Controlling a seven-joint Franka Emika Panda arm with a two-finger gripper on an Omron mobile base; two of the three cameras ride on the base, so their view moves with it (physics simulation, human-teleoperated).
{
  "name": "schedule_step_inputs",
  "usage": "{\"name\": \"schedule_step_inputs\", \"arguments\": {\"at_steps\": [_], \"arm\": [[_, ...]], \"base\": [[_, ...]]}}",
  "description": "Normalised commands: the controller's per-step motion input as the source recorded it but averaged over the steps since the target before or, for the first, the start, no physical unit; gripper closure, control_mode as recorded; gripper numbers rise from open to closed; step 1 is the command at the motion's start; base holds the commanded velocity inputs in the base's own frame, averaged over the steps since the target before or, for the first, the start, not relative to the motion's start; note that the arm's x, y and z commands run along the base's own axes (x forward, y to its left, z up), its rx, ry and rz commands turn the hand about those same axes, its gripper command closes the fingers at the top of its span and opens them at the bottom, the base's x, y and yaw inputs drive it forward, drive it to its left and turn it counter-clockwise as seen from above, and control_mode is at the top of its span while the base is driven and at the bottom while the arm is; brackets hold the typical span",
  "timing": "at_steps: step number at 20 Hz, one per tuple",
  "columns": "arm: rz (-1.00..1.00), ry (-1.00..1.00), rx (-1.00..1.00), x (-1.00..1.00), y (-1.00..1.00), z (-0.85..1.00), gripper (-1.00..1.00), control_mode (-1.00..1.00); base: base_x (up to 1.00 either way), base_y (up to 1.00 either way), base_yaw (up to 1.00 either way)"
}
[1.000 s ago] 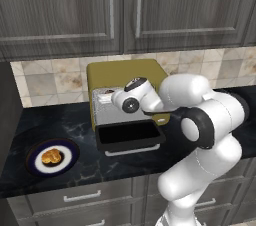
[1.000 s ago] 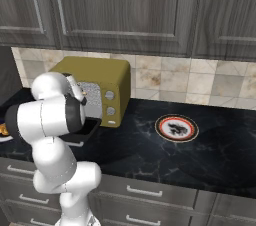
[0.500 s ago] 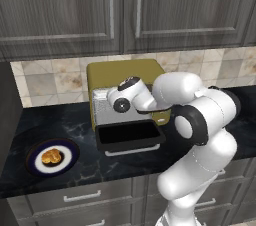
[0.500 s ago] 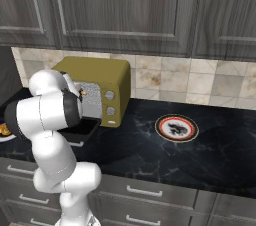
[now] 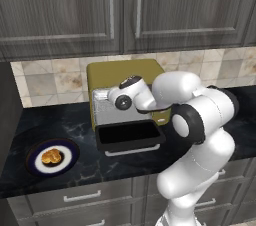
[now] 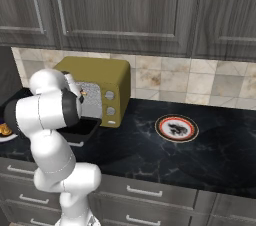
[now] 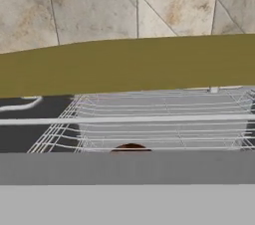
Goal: Open the toaster oven door. Place the bread on the top rack in the toaster oven and place the steak on the bottom rack.
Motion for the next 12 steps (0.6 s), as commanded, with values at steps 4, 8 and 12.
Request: {"name": "schedule_step_inputs", "arguments": {"at_steps": [4,8,12], "arm": [[0.0,0.14,0.0,0.34,-0.29,-0.75,-1.0,-1.0],[0.0,0.16,0.0,0.33,-0.29,-0.89,-1.0,-1.0],[0.0,0.27,0.0,0.1,-0.24,-0.87,-1.0,-1.0]], "base": [[0.0,0.0,0.0],[0.0,0.0,0.0],[0.0,0.0,0.0]]}}
